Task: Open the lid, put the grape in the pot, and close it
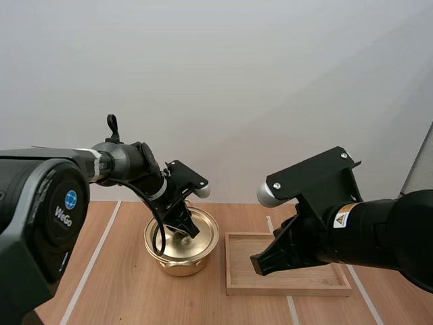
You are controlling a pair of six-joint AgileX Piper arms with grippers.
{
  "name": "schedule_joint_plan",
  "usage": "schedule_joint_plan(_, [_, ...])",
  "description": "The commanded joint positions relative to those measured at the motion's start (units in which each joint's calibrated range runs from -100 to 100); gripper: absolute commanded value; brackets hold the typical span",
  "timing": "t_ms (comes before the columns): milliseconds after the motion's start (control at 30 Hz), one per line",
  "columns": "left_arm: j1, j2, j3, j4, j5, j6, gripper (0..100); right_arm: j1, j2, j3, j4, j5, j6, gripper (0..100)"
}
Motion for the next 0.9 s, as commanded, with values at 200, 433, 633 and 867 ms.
schedule_joint_plan(200, [-0.19,-4.1,1.1,0.9,9.3,-1.6,100,-0.2,-0.6,0.3,-1.5,-2.1,2.5,0])
schedule_joint_plan(433, [-0.19,-20.1,1.1,0.9,14.7,-3.5,100,-0.2,-0.6,0.3,-6.1,-8.9,5.1,0])
schedule_joint_plan(633, [-0.19,-36.4,1.1,0.9,16.4,-5.2,100,-0.2,-0.6,0.3,-8.7,-19.1,5.3,0])
schedule_joint_plan(867, [-0.19,-51.5,1.1,1.7,16.8,-10.7,50,-0.2,-0.4,0.3,-8.8,-27.2,7.7,0])
